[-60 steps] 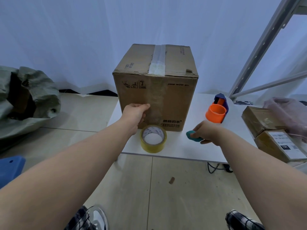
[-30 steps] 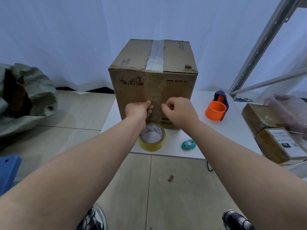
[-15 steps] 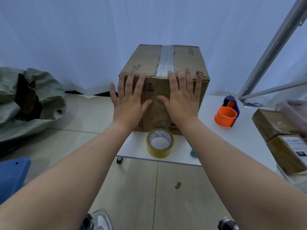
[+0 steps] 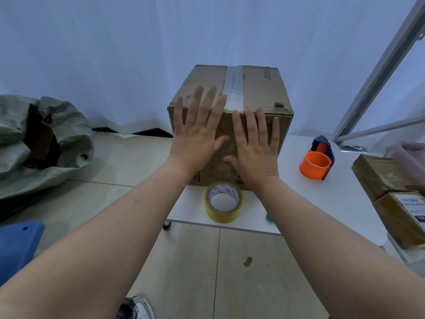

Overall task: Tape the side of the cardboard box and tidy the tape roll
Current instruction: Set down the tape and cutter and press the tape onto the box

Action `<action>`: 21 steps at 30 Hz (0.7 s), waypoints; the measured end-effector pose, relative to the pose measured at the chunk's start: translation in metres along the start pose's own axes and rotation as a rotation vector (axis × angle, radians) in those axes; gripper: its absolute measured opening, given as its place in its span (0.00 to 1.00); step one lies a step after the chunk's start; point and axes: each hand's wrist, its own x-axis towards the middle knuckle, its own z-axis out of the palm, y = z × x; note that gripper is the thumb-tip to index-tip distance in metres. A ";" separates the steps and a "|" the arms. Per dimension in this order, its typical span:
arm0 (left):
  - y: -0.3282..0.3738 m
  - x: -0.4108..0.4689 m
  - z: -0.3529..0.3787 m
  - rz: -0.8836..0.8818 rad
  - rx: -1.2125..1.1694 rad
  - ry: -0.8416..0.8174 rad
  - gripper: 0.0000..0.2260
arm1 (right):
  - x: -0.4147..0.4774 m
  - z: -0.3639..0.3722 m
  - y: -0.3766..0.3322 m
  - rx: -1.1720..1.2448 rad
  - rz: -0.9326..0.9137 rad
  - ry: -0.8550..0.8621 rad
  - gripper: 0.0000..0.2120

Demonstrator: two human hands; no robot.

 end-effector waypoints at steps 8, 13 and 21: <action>-0.002 -0.003 0.017 0.028 0.024 0.026 0.41 | 0.004 -0.015 0.014 0.047 -0.036 0.063 0.29; 0.001 -0.006 0.009 0.028 0.064 -0.122 0.58 | 0.010 -0.027 0.030 0.095 0.086 -0.084 0.33; 0.009 0.052 -0.027 0.154 -0.077 -0.241 0.26 | 0.022 -0.035 0.032 0.362 0.209 -0.115 0.25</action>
